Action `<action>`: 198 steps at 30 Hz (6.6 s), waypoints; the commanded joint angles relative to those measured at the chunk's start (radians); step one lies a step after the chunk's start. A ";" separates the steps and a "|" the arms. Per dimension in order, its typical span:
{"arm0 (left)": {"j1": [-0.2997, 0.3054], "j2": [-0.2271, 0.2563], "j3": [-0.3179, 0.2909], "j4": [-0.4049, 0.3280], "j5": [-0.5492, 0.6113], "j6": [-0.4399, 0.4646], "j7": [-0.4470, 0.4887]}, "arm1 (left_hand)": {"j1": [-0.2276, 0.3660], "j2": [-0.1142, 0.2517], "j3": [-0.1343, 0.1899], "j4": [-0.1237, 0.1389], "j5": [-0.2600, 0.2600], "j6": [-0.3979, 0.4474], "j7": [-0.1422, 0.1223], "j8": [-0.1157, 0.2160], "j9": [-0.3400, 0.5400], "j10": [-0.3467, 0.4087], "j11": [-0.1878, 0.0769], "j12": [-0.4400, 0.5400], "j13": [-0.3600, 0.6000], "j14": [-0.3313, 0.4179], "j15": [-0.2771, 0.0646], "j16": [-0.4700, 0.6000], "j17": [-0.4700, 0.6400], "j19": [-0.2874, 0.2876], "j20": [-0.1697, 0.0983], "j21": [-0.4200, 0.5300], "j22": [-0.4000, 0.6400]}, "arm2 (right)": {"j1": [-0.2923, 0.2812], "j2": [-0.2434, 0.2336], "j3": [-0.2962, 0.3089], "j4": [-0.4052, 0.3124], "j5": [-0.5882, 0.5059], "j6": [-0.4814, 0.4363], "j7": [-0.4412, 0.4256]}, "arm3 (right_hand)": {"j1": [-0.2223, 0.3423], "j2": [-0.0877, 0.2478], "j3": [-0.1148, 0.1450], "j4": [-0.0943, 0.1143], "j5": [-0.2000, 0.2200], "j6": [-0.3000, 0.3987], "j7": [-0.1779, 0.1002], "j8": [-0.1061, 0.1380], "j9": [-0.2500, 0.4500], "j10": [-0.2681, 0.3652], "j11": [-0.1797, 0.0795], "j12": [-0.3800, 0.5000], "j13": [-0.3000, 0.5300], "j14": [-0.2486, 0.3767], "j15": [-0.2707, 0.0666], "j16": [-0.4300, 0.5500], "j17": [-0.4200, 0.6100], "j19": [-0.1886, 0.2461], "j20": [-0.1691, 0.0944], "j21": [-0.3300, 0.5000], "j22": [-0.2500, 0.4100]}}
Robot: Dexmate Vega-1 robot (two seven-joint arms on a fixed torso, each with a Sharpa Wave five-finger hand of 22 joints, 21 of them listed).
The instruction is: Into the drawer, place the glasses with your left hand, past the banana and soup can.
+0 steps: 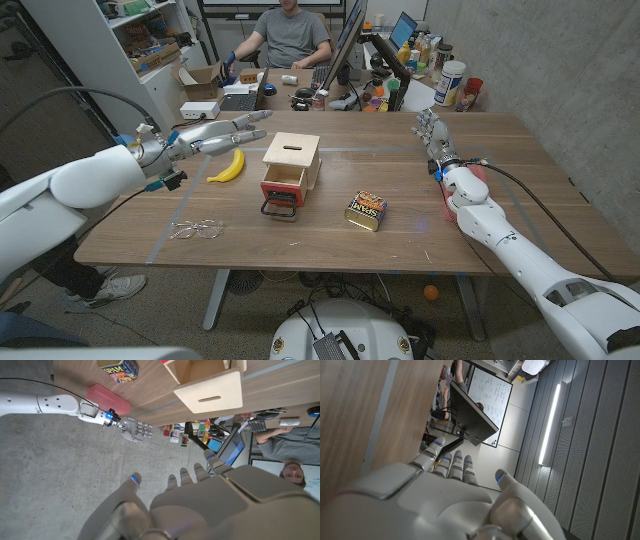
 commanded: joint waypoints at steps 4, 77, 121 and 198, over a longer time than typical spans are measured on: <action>0.103 -0.201 -0.254 -0.294 0.182 0.142 -0.308 | 0.057 0.010 0.021 -0.051 -0.014 -0.078 -0.014 -0.007 0.003 -0.015 -0.012 -0.014 0.003 -0.018 -0.008 -0.012 0.001 -0.018 -0.004 -0.026 -0.001 | 0.001 -0.007 0.005 -0.044 -0.014 -0.009 -0.032 | -0.006 0.075 0.004 -0.002 -0.001 0.010 -0.002 0.001 0.006 0.010 0.000 0.001 0.001 0.013 -0.002 -0.002 0.001 0.009 -0.028 0.007 0.002; -0.060 0.370 -0.122 -0.497 0.650 1.046 -1.064 | 0.279 -0.078 0.004 -0.256 -0.035 0.101 0.129 0.051 0.007 0.093 0.090 0.018 0.012 0.075 0.068 -0.007 0.003 0.091 0.064 -0.079 -0.004 | 0.089 0.034 -0.005 0.086 -0.009 0.044 0.032 | -0.007 0.076 0.006 -0.002 -0.002 0.021 -0.003 0.000 0.006 0.024 -0.003 0.000 0.002 0.026 -0.004 -0.004 0.001 0.016 -0.028 0.005 0.002; -0.044 0.528 0.326 -0.372 1.239 1.077 -1.064 | 0.547 -0.160 -0.024 -0.270 0.047 0.110 0.132 0.028 0.011 0.110 0.057 0.013 0.016 0.071 0.054 -0.010 0.002 0.120 0.060 -0.118 -0.003 | 0.087 0.040 -0.007 0.090 -0.016 0.070 0.034 | -0.006 0.073 0.007 -0.004 -0.002 0.022 -0.003 -0.002 0.006 0.025 -0.003 -0.003 0.002 0.029 -0.003 -0.006 0.000 0.019 -0.029 0.004 0.001; -0.209 0.106 0.648 -0.098 1.349 0.775 -0.771 | 0.588 -0.115 -0.074 -0.229 0.021 0.112 0.138 0.003 0.014 0.079 0.059 -0.003 0.020 0.052 0.034 -0.010 0.002 0.169 0.054 -0.133 0.000 | 0.144 0.066 -0.036 0.177 -0.037 0.077 0.064 | -0.005 0.071 0.010 -0.005 -0.002 0.024 -0.003 -0.003 0.007 0.028 -0.003 -0.004 0.002 0.033 -0.002 -0.007 0.000 0.018 -0.030 0.002 0.001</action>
